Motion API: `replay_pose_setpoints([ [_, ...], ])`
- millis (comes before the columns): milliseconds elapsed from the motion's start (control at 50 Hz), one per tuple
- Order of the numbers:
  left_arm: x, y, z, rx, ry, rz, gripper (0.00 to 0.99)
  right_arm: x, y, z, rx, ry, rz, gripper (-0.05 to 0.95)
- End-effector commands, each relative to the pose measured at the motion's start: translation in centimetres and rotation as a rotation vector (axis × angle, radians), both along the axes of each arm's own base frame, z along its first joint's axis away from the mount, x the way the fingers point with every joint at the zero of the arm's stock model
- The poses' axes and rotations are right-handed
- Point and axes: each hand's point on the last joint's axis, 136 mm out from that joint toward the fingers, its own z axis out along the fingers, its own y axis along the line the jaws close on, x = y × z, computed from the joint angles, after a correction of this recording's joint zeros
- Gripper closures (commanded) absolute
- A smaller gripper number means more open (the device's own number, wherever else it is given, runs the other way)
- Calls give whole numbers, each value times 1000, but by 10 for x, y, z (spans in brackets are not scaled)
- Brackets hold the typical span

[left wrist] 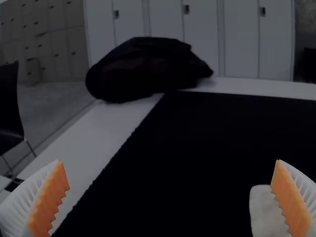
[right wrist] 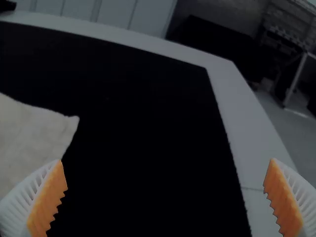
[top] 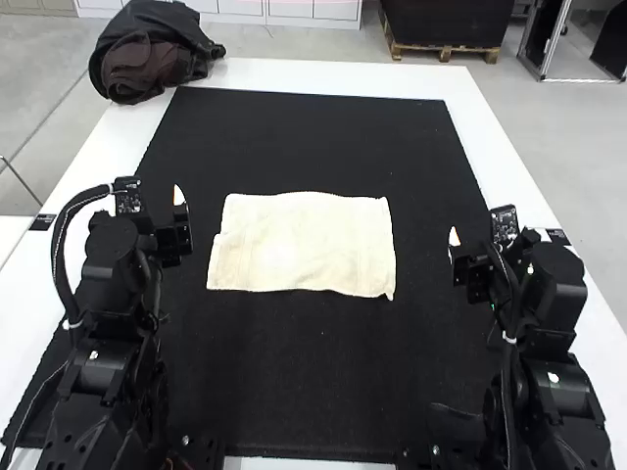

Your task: Fold the towel.

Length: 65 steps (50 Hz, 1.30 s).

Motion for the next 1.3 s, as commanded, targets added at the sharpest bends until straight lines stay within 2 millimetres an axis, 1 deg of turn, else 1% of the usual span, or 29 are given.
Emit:
replay_pose_setpoints([
  [0,0,-2,1,-6,-10,-12,33,-1,8,-8,-1,28,51,-18],
  [680,0,-2,1,-6,-8,-12,33,-1,8,-9,-1,30,51,-18],
  [780,0,-2,1,-6,-10,-12,33,-2,14,-10,9,35,83,-18],
  [920,0,-2,1,-6,-10,-12,33,-3,17,-11,11,39,97,-18],
  [1040,1,-3,2,-6,-13,-17,33,-3,19,-15,-89,47,124,-18],
  [1100,2,-9,4,9,-18,-51,33,-4,19,-19,-101,61,128,-18],
  [1160,2,-11,11,52,-35,-56,34,-3,18,-12,-104,35,122,-18],
  [1200,1,-11,16,100,-43,-52,38,-1,17,1,-116,-22,116,-18],
  [1280,-1,-10,31,168,-87,-40,44,0,16,17,-195,-90,112,-18],
])
